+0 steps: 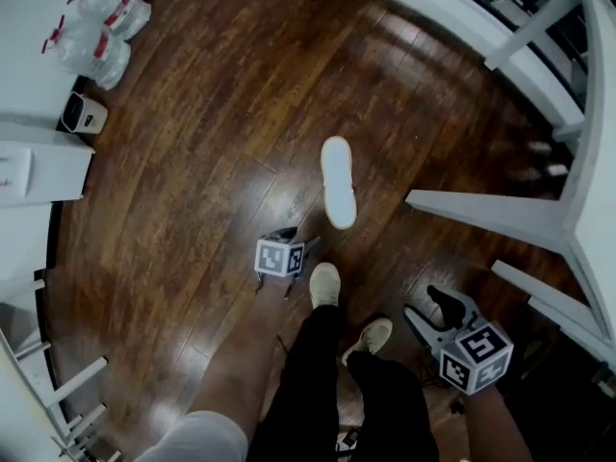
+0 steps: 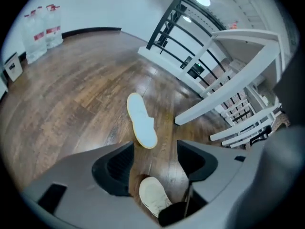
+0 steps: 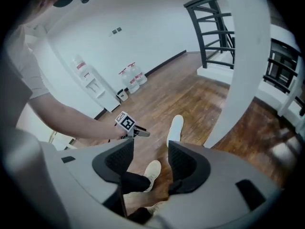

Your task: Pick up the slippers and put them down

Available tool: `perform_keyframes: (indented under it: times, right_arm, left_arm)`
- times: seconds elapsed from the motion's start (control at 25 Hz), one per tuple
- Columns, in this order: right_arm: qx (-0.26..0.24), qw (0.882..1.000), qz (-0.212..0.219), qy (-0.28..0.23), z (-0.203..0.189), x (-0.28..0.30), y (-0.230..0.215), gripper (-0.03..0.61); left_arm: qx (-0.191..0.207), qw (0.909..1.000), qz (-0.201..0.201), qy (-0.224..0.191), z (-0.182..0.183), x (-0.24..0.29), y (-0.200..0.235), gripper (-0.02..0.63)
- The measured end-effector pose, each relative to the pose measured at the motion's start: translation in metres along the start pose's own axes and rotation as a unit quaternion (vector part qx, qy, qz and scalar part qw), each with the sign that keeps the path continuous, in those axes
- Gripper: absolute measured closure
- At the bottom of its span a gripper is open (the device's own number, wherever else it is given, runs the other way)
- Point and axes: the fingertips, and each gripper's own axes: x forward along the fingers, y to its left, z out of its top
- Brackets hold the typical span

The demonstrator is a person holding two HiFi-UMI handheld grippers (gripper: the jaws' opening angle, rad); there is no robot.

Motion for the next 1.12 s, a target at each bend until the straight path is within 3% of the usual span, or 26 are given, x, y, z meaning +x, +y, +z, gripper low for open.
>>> perform_keyframes:
  times: [0.08, 0.2, 0.32, 0.52, 0.64, 0.84, 1.0, 1.12]
  right_arm:
    - [0.01, 1.0, -0.015, -0.017, 0.021, -0.061, 0.022, 0.348]
    - [0.028, 0.996, -0.062, -0.057, 0.051, -0.172, 0.045, 0.348]
    - [0.038, 0.989, -0.105, -0.094, 0.063, -0.285, 0.053, 0.348]
    - [0.049, 0.971, -0.158, -0.171, 0.034, -0.449, 0.063, 0.348]
    - [0.049, 0.96, -0.18, -0.209, 0.004, -0.525, 0.07, 0.348]
    - [0.056, 0.938, -0.202, -0.275, -0.035, -0.631, 0.07, 0.348]
    - [0.043, 0.93, -0.205, -0.302, -0.064, -0.685, 0.087, 0.348]
    - [0.035, 0.924, -0.205, -0.32, -0.08, -0.71, 0.095, 0.348]
  left_arm:
    - [0.045, 0.9987, -0.001, -0.025, 0.031, -0.063, -0.041, 0.334]
    - [0.123, 0.9903, -0.035, -0.054, 0.073, -0.165, -0.128, 0.337]
    - [0.189, 0.9761, -0.067, -0.084, 0.106, -0.264, -0.231, 0.337]
    - [0.281, 0.9445, -0.093, -0.142, 0.141, -0.401, -0.411, 0.337]
    - [0.306, 0.9305, -0.119, -0.163, 0.127, -0.453, -0.511, 0.337]
    - [0.337, 0.9093, -0.174, -0.171, 0.086, -0.491, -0.661, 0.337]
    - [0.362, 0.8925, -0.201, -0.18, 0.056, -0.518, -0.75, 0.336]
    - [0.388, 0.8794, -0.194, -0.197, 0.042, -0.538, -0.792, 0.336]
